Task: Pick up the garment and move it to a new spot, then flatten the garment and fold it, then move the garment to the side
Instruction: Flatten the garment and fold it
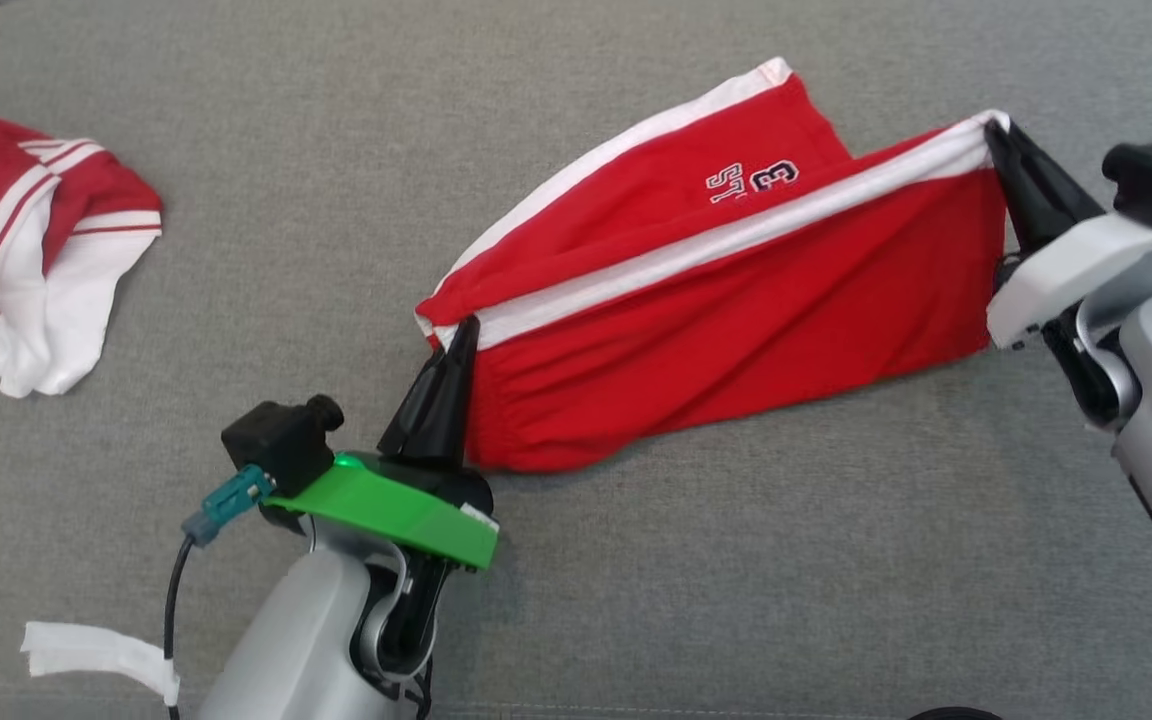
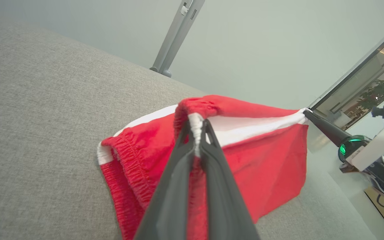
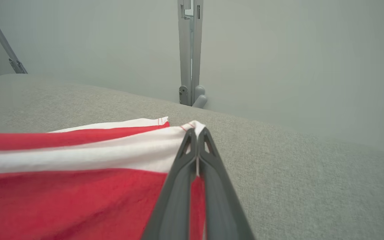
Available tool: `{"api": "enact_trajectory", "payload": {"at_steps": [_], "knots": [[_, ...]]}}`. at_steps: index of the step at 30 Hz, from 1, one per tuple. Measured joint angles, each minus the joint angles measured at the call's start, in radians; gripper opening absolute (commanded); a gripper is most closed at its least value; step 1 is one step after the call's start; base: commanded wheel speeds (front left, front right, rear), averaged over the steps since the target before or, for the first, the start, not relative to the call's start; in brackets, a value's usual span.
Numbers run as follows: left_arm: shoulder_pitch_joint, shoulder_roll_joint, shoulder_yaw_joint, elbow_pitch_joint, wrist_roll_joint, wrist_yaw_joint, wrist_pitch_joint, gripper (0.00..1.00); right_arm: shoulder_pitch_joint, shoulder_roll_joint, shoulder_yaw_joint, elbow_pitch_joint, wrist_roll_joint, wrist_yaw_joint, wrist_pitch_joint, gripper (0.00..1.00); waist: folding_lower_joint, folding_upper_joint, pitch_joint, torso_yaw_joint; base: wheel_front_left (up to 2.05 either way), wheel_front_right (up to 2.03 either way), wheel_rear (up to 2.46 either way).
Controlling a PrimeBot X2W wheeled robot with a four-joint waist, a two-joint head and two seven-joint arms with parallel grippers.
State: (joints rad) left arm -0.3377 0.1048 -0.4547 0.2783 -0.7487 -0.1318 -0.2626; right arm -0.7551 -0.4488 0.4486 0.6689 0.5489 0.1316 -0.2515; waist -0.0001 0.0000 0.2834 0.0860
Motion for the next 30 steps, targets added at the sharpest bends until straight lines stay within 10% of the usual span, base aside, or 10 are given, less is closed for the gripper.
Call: {"api": "enact_trajectory", "payload": {"at_steps": [22,24,25,26,30], "knots": [[-0.189,-0.055,-0.011,-0.001,-0.061,0.000,-0.001,0.00,-0.459,-0.004,0.201,0.322,-0.059,0.000,0.029,0.00,0.0002,0.0000,0.271,0.168,0.00,0.00,0.00],[-0.194,-0.055,-0.013,-0.001,-0.068,0.000,-0.001,0.42,-0.477,0.001,0.204,0.349,-0.058,0.000,0.025,0.00,0.0002,0.0000,0.283,0.179,0.00,0.00,0.00],[-0.197,-0.055,-0.017,-0.001,-0.071,0.000,-0.001,0.85,-0.483,0.005,0.204,0.362,-0.057,0.000,0.020,0.58,0.0002,0.0000,0.288,0.184,0.00,0.00,0.00],[-0.199,-0.055,-0.019,0.002,-0.077,0.000,-0.001,1.00,-0.486,0.011,0.203,0.375,-0.055,0.000,0.019,1.00,0.0002,0.0000,0.292,0.188,0.00,0.00,0.00],[-0.200,-0.056,-0.010,0.009,-0.074,0.000,-0.001,1.00,-0.484,0.021,0.193,0.395,-0.031,0.000,-0.001,1.00,0.0002,0.0000,0.294,0.194,0.00,0.00,0.00]]}}
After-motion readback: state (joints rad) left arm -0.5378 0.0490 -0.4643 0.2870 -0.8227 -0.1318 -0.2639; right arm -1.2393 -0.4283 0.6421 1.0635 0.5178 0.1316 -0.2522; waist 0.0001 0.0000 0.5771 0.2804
